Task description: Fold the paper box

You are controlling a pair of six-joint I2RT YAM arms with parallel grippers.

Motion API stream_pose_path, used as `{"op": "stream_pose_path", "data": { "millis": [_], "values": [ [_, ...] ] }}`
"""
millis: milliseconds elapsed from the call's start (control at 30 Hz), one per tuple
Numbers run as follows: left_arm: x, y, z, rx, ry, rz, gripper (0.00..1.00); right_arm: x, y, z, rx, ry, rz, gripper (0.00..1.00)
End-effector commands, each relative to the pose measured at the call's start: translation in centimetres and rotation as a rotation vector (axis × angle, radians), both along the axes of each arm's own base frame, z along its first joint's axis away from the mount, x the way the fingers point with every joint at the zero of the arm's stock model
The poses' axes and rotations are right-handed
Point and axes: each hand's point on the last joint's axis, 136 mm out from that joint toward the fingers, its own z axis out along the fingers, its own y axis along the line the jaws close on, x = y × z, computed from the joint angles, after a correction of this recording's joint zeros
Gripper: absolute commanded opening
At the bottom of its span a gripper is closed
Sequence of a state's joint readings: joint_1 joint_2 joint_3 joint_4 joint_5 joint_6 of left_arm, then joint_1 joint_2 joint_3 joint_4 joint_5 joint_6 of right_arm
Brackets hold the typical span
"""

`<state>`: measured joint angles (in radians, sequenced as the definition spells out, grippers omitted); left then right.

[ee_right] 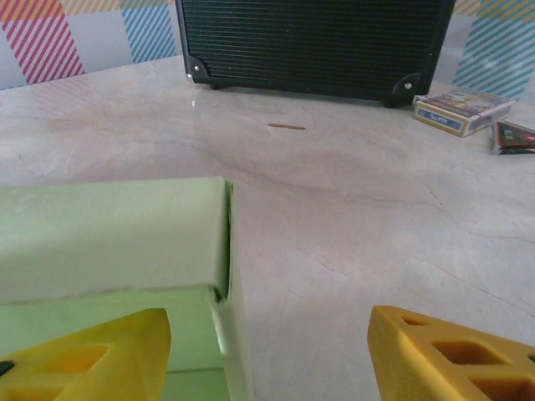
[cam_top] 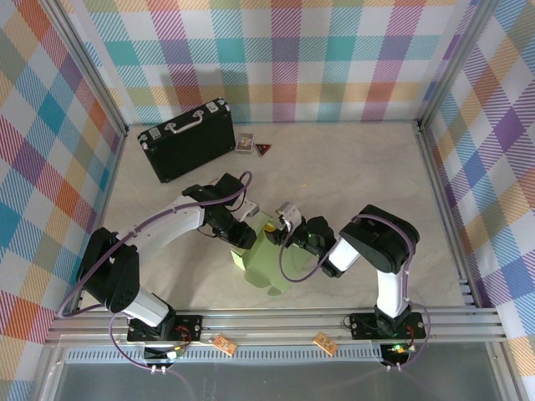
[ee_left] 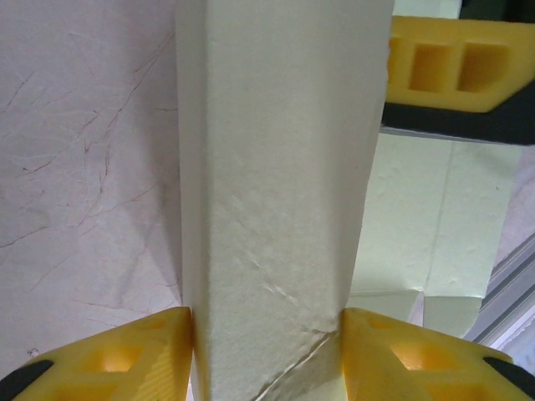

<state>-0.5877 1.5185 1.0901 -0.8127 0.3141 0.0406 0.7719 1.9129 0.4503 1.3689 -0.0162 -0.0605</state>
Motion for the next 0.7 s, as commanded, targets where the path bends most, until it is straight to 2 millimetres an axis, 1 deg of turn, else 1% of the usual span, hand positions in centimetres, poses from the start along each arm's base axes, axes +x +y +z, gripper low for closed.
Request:
{"op": "stream_pose_path", "data": {
  "millis": [0,100,200,267,400,433,500,567,633,667],
  "values": [
    [-0.1,0.8,-0.6,0.03,0.045,0.041,0.48,0.0,-0.9,1.5,0.027,-0.035,-0.036,0.65],
    [0.2,0.9,-0.8,0.023,0.043,0.058,0.48,-0.6,-1.8,1.1,0.029,-0.009,-0.052,0.66],
    [0.6,1.3,-1.3,0.038,0.048,0.085,0.48,-0.8,-3.3,0.6,0.016,0.007,-0.104,0.67],
    [0.7,1.4,-1.3,0.042,0.05,0.099,0.48,-1.3,-4.3,1.2,0.031,0.012,-0.13,0.67],
    [1.2,1.6,-1.1,0.025,0.048,0.124,0.48,-2.0,-5.4,3.4,0.064,0.031,-0.156,0.69],
    [1.1,1.4,-0.9,0.012,0.05,0.125,0.48,-2.0,-5.7,3.8,0.053,0.063,-0.173,0.7],
    [1.0,1.4,-0.7,0.002,0.048,0.125,0.48,-1.6,-6.6,3.7,-0.007,0.185,-0.244,0.71],
    [1.0,1.5,-0.8,0.003,0.043,0.129,0.48,-1.6,-8.2,4.0,-0.047,0.297,-0.313,0.72],
    [1.0,1.5,-0.8,0.004,0.048,0.13,0.48,-2.1,-9.8,4.8,-0.002,0.342,-0.36,0.72],
    [1.0,1.4,-0.8,0.002,0.05,0.13,0.48,-2.5,-10.5,5.5,0.027,0.358,-0.378,0.76]
  ]
}}
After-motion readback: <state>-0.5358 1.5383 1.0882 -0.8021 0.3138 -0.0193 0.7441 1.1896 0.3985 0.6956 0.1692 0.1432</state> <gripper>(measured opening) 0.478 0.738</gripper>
